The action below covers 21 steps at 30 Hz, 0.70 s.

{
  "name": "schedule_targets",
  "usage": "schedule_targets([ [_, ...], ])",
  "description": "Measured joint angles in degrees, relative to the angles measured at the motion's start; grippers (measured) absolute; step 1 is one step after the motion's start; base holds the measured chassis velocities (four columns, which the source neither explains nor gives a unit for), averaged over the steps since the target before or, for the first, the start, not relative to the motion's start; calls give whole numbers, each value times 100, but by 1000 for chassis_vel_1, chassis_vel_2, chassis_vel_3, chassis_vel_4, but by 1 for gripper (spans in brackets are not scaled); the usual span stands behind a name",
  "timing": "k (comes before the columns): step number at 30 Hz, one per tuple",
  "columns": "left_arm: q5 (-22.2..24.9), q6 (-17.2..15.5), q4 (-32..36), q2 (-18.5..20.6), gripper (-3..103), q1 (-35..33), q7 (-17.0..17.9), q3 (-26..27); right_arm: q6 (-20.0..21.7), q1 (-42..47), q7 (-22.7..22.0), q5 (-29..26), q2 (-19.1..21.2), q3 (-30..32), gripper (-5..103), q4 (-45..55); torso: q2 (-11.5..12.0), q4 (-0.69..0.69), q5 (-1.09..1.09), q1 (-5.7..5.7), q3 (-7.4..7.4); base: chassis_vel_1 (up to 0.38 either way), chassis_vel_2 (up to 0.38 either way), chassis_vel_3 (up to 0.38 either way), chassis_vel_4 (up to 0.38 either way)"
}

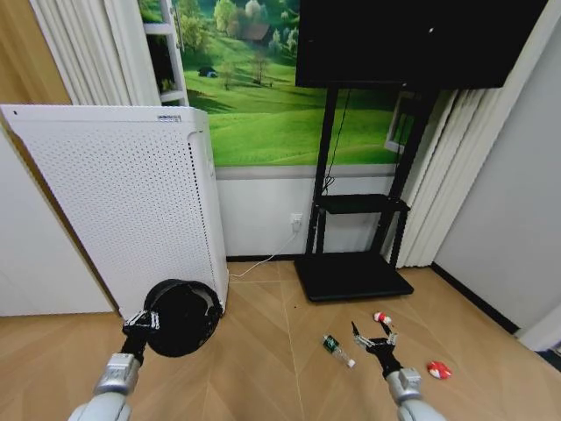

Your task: Pick up the trash bin and place the garbage on the floor into it.

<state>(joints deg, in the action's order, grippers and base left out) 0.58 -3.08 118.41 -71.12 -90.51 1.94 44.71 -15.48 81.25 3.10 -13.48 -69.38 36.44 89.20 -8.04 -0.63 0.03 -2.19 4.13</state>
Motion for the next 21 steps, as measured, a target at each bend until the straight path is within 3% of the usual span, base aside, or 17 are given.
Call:
schedule_targets([
  [2, -1, 4, -16, -15, 5, 6, 8, -20, 64, -55, -88, 32, 92, -54, 100, -37, 0, 0, -2, -1, 1, -152, 174, 147, -168],
  [4, -8, 2, -54, -66, 5, 11, 14, -99, 370, -260, -565, 20, 535, -405, 100, -216, 0, 9, 3, -3, 2, -23, 79, 71, -48],
  [5, -8, 2, -54, -66, 5, 11, 14, -99, 370, -260, -565, 20, 535, -405, 100, -216, 0, 9, 3, -3, 2, 29, 52, 71, -48],
  [6, -25, 2, -87, -111, 5, 33, 14, -167, 563, -387, -746, -1, 882, -682, 100, -348, 0, -4, -8, -2, 1, 29, -26, 4, 61],
  [7, -40, 3, -100, -139, 5, 39, 18, -210, 600, -471, -814, -3, 1087, -888, 100, -466, 0, -5, -4, -1, 0, 38, -26, -85, 35],
  [11, -51, 3, -151, -197, 5, 54, 17, -317, 616, -651, -890, -136, 1370, -1297, 100, -710, 0, -9, -4, 0, -1, 21, -54, -81, 16],
  [16, -63, 3, -230, -273, 5, 63, 20, -452, 644, -985, -878, -565, 1684, -2063, 100, -1081, 0, 1, -2, 0, 0, 2, -8, -12, 1],
  [21, -69, 3, -281, -281, 5, 108, 29, -524, 644, -1323, -861, -678, 1897, -2705, 100, -1399, 0, -1, -1, 0, 0, 0, 0, 0, 0],
])
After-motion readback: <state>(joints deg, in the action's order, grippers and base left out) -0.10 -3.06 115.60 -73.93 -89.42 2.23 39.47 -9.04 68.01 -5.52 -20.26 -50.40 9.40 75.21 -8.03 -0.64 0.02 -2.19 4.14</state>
